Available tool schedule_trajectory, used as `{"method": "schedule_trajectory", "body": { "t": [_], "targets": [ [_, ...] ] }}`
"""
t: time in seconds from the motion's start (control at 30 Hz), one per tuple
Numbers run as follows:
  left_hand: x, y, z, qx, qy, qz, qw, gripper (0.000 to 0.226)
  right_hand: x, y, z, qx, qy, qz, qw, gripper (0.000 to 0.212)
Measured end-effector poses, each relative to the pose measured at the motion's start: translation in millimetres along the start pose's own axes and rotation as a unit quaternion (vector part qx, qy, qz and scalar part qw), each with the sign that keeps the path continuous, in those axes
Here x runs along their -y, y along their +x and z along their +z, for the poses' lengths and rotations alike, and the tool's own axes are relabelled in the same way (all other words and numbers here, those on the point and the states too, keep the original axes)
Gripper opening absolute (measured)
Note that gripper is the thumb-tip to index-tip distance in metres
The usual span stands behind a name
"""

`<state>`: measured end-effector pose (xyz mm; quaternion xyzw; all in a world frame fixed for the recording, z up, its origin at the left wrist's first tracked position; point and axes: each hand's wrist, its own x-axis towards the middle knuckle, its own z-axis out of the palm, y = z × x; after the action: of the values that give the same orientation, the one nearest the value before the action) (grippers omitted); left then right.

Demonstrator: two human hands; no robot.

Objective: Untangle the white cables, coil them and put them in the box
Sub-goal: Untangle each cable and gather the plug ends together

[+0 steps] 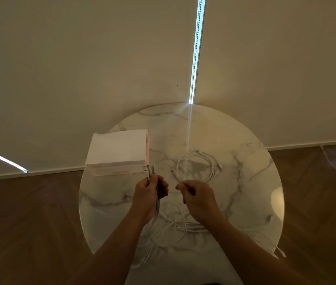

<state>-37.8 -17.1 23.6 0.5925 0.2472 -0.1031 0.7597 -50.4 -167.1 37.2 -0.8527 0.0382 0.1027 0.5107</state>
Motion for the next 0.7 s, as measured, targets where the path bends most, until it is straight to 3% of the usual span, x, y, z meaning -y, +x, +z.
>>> {"method": "schedule_trajectory", "body": {
  "t": [0.13,0.27,0.43,0.6,0.7],
  "targets": [
    [-0.8,-1.4,1.2,0.011,-0.001,-0.008,1.000,0.030,9.4,4.9,-7.1,0.049,0.066,0.039,0.996,0.021],
    [-1.4,-2.7,2.4,0.009,-0.012,-0.005,1.000,0.031,11.9,4.5,-15.0,0.012,0.189,0.088,0.978,0.009],
    [4.6,-1.8,4.0,0.003,0.007,-0.010,1.000,0.031,6.5,4.5,-17.3,-0.098,0.103,0.044,0.989,0.010],
    [-0.3,-1.3,1.4,0.011,0.015,-0.035,0.999,0.030,9.4,30.7,-48.2,-0.053,0.046,0.061,0.996,0.017],
    [-0.5,-2.0,5.1,0.004,0.012,-0.024,1.000,0.030,9.2,25.8,-39.6,-0.063,0.073,0.092,0.991,0.020]
  ]
}}
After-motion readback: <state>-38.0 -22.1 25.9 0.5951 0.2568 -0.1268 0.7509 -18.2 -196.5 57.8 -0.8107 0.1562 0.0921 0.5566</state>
